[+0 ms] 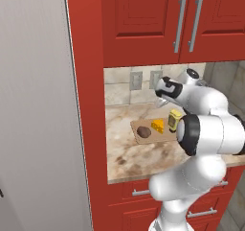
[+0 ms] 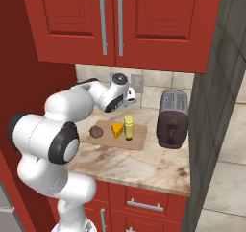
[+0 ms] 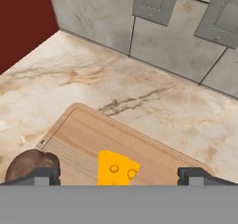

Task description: Retrieve the reheated potato from the microwave, then place the potato, cheese, and condiment on the cutting board.

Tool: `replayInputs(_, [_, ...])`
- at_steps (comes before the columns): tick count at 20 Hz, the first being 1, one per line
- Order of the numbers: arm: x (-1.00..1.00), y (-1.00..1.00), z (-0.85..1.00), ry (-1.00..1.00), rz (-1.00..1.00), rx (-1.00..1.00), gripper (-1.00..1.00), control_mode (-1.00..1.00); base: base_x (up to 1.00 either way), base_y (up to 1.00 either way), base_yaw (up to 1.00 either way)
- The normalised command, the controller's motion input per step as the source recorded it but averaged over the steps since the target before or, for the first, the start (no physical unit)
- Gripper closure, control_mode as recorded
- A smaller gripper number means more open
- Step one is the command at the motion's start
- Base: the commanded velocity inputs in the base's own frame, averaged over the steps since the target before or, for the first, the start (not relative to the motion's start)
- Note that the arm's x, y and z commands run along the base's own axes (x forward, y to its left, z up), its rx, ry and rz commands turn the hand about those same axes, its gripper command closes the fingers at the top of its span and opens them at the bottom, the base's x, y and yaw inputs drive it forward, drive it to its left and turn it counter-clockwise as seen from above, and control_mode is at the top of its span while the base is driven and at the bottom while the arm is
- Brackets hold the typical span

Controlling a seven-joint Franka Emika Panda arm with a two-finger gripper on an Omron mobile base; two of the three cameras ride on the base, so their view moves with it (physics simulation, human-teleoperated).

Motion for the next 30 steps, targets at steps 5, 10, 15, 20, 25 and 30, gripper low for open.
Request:
replayInputs(5, [-0.49, 0.16, 0.32, 0.01, 0.0, 0.0, -1.0, -1.0, 0.0, 0.0, 0.0])
replayInputs(10, [-0.63, 0.05, 0.18, 0.01, 0.01, 0.0, -1.0, -1.0, 0.0, 0.0, 0.0])
replayInputs(15, [-0.7, 0.01, 0.09, 0.01, 0.0, 0.0, -1.0, -1.0, 0.0, 0.0, 0.0])
replayInputs(20, [-0.73, 0.0, 0.08, 0.01, -0.01, 0.0, -1.0, -1.0, 0.0, 0.0, 0.0])
replayInputs(25, [-0.71, 0.01, 0.08, 0.04, -0.07, 0.0, -1.0, -1.0, 0.0, 0.0, 0.0])
replayInputs(30, [-0.7, 0.01, 0.11, 0.07, -0.09, 0.0, -1.0, -1.0, 0.0, 0.0, 0.0])
